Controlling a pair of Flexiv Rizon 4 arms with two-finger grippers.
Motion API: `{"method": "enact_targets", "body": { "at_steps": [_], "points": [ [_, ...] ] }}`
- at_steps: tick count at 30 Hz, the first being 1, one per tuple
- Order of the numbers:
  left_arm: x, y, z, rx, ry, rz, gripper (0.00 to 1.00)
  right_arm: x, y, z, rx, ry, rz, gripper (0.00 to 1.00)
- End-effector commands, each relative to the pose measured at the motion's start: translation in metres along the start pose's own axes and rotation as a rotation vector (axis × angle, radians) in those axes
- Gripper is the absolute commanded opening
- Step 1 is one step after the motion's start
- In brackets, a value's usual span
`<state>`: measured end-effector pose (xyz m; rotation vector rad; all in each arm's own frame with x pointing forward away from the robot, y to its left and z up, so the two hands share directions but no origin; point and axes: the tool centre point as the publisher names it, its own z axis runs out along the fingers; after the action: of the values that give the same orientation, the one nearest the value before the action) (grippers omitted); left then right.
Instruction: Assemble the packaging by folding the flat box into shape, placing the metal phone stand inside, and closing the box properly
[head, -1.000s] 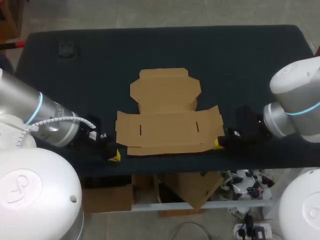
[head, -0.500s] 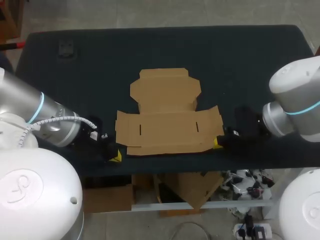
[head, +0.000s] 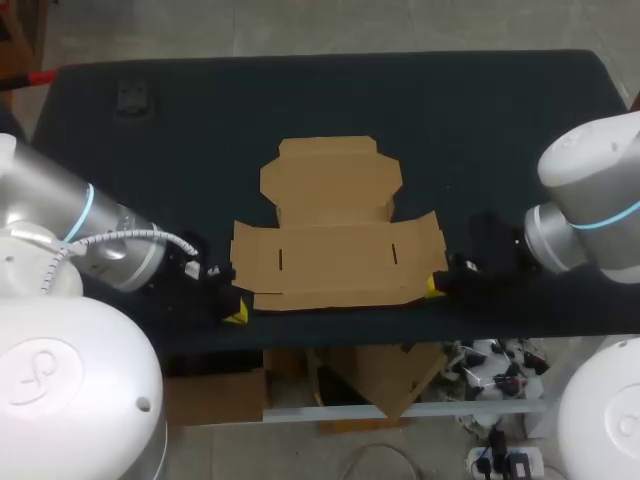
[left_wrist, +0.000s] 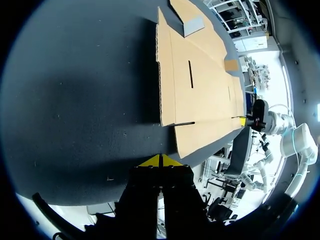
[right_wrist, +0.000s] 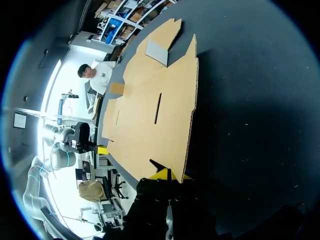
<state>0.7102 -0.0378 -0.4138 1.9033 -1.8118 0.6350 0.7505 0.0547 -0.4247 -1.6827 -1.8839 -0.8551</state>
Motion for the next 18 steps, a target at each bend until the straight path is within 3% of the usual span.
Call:
{"method": "enact_targets", "body": {
  "at_steps": [1, 18],
  "points": [
    [-0.0025, -0.0063, 0.0071, -0.006, 0.013, -0.001, 0.00, -0.0014, 0.0006, 0.0012, 0.001, 0.007, -0.001, 0.00],
    [0.0071, -0.0114, 0.0153, -0.026, 0.048, 0.008, 0.00, -0.0026, 0.0025, 0.0027, 0.010, 0.008, -0.002, 0.00]
  ]
}}
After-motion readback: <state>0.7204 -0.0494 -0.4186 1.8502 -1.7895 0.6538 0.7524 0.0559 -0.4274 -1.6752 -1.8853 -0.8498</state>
